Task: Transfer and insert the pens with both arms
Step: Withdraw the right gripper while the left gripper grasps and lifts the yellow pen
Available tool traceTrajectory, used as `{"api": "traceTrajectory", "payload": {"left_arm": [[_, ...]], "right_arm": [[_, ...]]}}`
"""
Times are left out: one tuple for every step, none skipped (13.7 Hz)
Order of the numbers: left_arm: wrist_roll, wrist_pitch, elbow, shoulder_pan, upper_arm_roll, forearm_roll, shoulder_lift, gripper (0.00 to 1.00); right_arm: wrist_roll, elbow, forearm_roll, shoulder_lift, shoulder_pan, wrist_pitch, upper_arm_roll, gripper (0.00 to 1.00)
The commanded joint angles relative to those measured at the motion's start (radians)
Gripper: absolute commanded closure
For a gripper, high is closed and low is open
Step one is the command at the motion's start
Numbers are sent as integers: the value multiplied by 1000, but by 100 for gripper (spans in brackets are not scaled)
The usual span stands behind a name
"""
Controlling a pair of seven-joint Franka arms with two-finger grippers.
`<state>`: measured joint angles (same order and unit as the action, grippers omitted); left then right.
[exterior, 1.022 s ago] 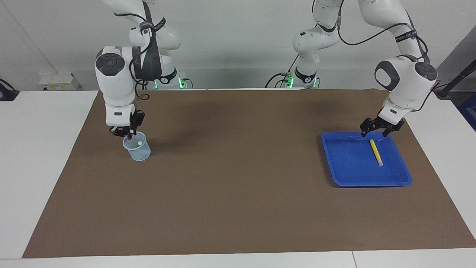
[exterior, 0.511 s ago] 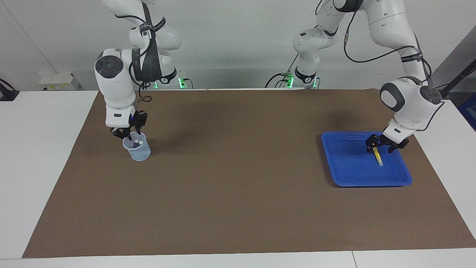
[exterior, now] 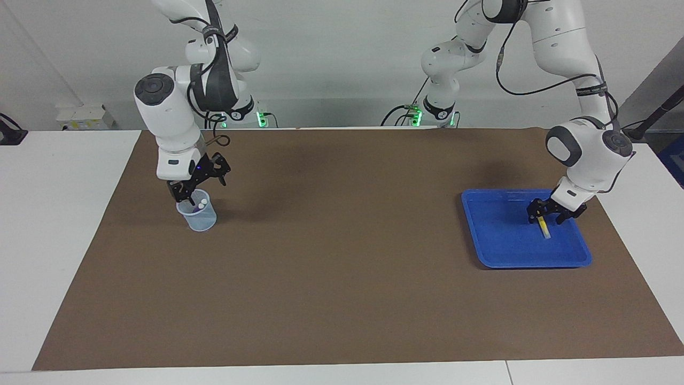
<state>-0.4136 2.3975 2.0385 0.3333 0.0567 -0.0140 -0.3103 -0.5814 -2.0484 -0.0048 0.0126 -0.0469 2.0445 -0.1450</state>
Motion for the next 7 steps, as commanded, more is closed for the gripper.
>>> {"api": "traceTrajectory", "payload": {"left_arm": [[-8, 54, 9, 18, 9, -17, -23, 36], [-8, 55, 12, 20, 9, -17, -23, 58], [-7, 55, 12, 18, 9, -17, -24, 79], [-4, 57, 12, 16, 9, -17, -24, 100], [-2, 55, 12, 16, 9, -17, -24, 100], [-1, 54, 12, 16, 9, -15, -24, 100], [1, 54, 12, 15, 9, -17, -24, 100]], "right_arm": [[83, 4, 66, 17, 36, 2, -5, 0], [98, 4, 100, 17, 39, 5, -5, 0], [118, 4, 124, 17, 42, 8, -5, 0], [136, 4, 143, 17, 47, 8, -5, 0], [156, 4, 158, 17, 48, 11, -5, 0], [181, 4, 179, 17, 62, 13, -5, 0], [211, 4, 207, 17, 74, 14, -5, 0]]}}
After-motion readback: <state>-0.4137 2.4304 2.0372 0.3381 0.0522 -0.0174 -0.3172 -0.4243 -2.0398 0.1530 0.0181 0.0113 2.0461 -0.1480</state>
